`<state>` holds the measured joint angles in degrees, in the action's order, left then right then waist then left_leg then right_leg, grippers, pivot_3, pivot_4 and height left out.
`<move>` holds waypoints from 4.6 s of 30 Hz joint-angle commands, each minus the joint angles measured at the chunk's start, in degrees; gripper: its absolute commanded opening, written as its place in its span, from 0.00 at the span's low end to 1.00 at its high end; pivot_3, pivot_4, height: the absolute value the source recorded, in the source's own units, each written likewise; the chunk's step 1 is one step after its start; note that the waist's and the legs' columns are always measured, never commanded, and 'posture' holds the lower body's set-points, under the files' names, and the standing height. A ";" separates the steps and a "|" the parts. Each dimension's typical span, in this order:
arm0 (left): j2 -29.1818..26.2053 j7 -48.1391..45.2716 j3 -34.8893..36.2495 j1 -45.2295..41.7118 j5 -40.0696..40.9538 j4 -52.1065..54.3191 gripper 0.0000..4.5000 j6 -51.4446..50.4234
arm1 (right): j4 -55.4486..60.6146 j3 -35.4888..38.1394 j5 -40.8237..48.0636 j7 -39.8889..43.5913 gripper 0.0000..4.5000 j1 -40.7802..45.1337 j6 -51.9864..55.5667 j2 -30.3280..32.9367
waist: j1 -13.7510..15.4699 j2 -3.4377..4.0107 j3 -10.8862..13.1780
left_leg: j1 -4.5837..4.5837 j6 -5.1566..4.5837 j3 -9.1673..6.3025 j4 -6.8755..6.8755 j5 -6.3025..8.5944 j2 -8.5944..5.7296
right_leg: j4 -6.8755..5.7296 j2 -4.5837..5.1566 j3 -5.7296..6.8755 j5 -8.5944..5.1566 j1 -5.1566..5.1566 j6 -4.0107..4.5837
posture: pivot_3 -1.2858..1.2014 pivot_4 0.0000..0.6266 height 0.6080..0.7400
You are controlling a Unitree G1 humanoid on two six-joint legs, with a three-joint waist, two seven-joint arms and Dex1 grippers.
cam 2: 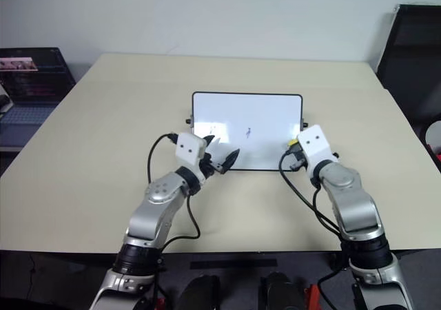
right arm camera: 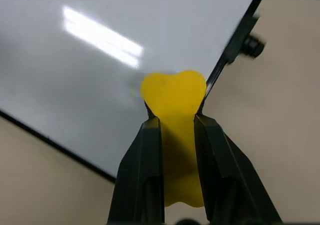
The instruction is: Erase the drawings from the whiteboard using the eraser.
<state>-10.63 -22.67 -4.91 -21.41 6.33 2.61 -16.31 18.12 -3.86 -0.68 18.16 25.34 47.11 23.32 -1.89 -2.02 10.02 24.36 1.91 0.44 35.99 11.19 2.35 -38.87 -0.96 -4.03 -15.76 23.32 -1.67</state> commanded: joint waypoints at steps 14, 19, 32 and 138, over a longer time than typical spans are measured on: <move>-6.72 -2.92 2.35 6.44 0.47 6.56 1.00 2.20 | -9.91 6.35 5.06 11.13 0.15 -13.09 -47.63 5.03 | -0.02 0.01 0.02 | -0.06 0.00 0.05 0.03 0.00 0.12 | -0.01 0.02 -0.03 0.00 -0.05 0.01 | 0.52 0.24 1.00; -6.30 -2.97 1.81 5.34 0.11 5.45 1.00 2.81 | -9.33 4.54 5.34 11.71 0.15 -11.86 -47.41 3.66 | -0.03 0.01 0.02 | -0.12 0.00 0.07 0.00 0.00 0.13 | -0.03 -0.01 -0.05 -0.01 -0.05 0.03 | 0.52 0.24 1.00; -5.95 -3.57 1.14 4.33 0.10 4.08 1.00 4.02 | -7.24 3.84 5.38 12.51 0.15 -12.44 -46.13 3.17 | 0.10 0.01 0.02 | -0.11 0.00 0.06 0.00 0.00 0.14 | -0.03 0.02 -0.05 -0.01 -0.06 0.02 | 0.52 0.24 1.00; -5.52 -2.51 3.13 2.90 -0.01 1.29 1.00 4.50 | -39.23 -15.25 -15.75 4.71 0.15 21.64 -28.39 -11.97 | -1.27 -0.05 -0.08 | -0.41 -0.02 0.21 -0.03 -0.02 0.25 | -0.12 0.00 -0.09 0.12 -0.17 0.19 | 0.52 0.24 1.00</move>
<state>-16.02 -25.54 -2.01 -18.52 6.00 0.99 -12.04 -20.36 -18.07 -16.10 21.68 48.20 17.83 11.59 -3.16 -2.07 9.94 23.94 1.89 0.65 35.96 11.16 2.61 -39.00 -0.96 -4.12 -15.65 23.16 -1.49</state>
